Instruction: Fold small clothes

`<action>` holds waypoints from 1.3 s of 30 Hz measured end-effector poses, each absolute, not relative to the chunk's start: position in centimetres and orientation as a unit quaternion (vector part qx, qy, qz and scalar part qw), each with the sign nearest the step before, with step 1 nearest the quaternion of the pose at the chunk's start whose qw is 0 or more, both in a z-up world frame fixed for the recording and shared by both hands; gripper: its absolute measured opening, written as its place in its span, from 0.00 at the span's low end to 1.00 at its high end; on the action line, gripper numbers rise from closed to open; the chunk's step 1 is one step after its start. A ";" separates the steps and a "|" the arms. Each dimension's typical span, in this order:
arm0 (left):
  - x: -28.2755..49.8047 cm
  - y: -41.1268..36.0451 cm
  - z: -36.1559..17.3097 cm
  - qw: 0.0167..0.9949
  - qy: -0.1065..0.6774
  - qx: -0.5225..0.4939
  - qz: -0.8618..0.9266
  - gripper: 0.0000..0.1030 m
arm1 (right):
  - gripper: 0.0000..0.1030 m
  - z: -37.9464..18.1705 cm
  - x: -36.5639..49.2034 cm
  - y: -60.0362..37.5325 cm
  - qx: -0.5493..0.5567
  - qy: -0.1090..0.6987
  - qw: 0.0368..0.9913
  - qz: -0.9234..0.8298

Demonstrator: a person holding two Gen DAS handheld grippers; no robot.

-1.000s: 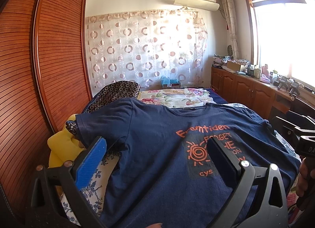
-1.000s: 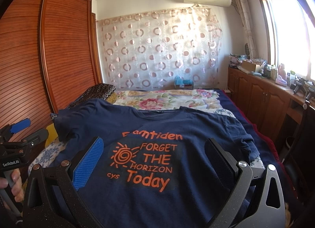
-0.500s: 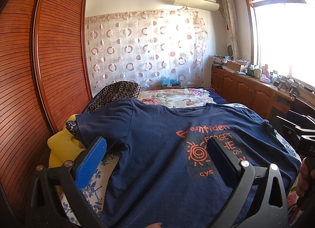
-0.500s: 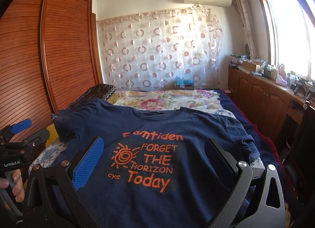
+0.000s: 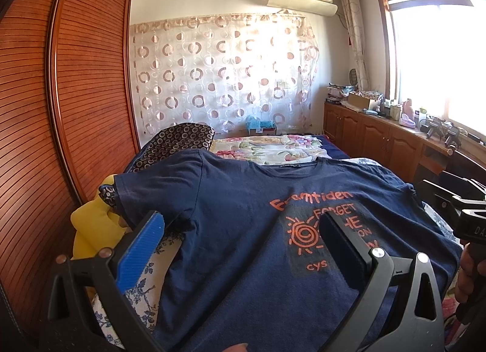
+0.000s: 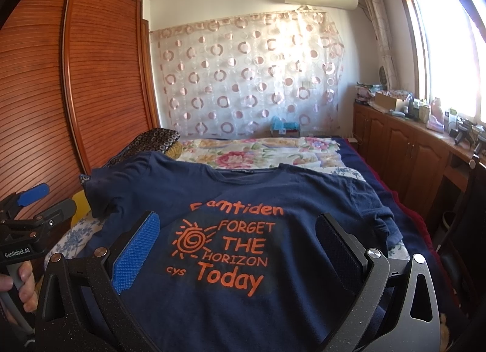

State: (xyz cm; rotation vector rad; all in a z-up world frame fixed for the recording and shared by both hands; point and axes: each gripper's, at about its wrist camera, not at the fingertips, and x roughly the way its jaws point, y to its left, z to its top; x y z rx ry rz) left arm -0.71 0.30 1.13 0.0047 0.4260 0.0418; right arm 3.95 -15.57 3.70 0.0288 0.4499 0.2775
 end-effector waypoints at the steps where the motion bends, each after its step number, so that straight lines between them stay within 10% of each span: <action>1: -0.6 0.4 0.9 0.977 0.214 0.004 0.022 1.00 | 1.00 3.0 3.9 -15.4 0.014 0.226 0.964 0.140; 28: 5.3 14.0 -3.2 0.957 0.284 -0.029 0.041 1.00 | 1.00 -5.1 11.3 -10.2 -0.052 0.369 0.907 0.197; 39: 11.3 19.4 -2.2 0.949 0.309 -0.052 0.035 0.83 | 1.00 -6.0 11.8 -9.3 -0.075 0.367 0.905 0.203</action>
